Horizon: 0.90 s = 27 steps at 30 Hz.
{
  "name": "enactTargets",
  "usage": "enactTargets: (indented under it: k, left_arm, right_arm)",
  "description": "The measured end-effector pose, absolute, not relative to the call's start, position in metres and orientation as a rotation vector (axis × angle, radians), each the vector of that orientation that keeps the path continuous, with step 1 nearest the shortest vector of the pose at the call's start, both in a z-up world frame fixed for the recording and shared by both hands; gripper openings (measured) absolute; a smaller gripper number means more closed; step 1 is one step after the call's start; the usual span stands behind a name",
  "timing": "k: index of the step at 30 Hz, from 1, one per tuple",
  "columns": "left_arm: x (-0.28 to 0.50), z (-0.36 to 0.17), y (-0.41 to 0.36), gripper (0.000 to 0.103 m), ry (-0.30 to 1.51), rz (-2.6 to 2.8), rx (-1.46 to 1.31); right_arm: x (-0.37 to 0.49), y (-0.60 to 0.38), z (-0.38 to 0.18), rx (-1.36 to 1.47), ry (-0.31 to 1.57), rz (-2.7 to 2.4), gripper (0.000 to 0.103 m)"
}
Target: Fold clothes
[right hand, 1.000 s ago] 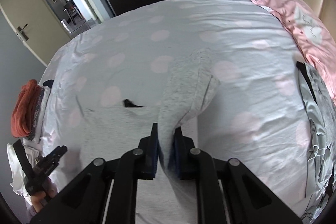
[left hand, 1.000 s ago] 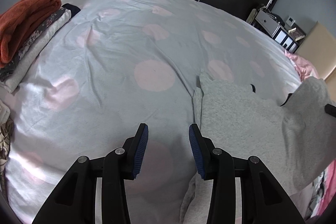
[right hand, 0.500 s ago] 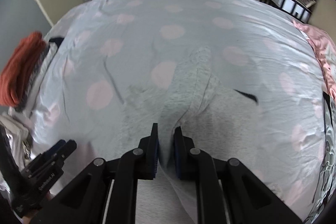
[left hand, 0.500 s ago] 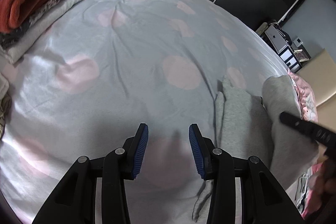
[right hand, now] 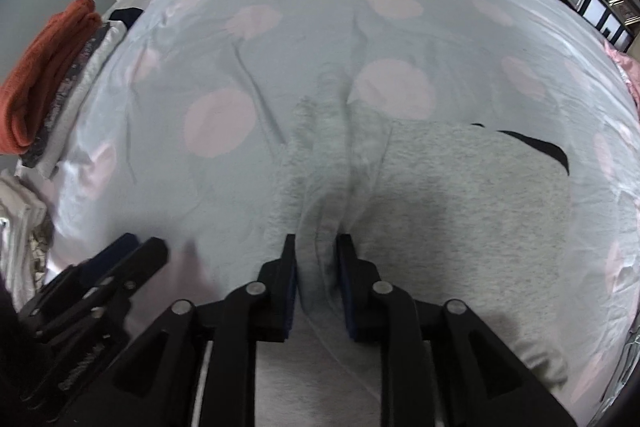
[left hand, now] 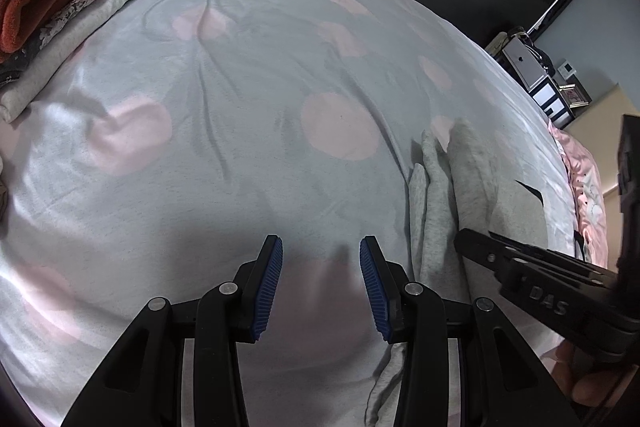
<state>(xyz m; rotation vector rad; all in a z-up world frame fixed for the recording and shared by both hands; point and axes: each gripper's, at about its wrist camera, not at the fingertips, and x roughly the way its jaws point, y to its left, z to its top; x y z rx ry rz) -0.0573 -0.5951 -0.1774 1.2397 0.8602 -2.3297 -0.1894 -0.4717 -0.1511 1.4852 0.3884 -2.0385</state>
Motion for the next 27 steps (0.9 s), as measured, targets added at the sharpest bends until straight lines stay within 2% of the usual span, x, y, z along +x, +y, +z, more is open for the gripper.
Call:
enactTargets:
  k: [6,12,20,22,23,27]
  left_arm:
    - [-0.054,-0.173,-0.593,0.042,0.854,-2.330,1.227]
    - [-0.044,-0.166,-0.588,0.042,0.939,-2.372,1.204]
    - [-0.044,-0.156,-0.554,0.043,0.964,-2.495,1.290]
    - [-0.045,-0.154,-0.543,0.067,0.938,-2.524,1.325]
    - [-0.045,-0.154,-0.537,0.070,0.921,-2.534,1.345]
    - [-0.047,-0.161,-0.513,0.070,0.785,-2.506,1.465]
  right_arm:
    - [-0.170,-0.459,-0.111,1.392,0.341,-2.007,0.022]
    - [-0.159,-0.396,-0.080,1.333,0.261,-2.097,0.022]
    - [-0.126,-0.317,-0.125,1.391,0.117,-2.108,0.022]
    - [-0.115,-0.293,-0.131,1.376,0.113,-2.146,0.022]
    - [-0.109,-0.279,-0.133,1.360,0.107,-2.173,0.022]
    - [-0.091,-0.231,-0.138,1.297,0.144,-2.272,0.030]
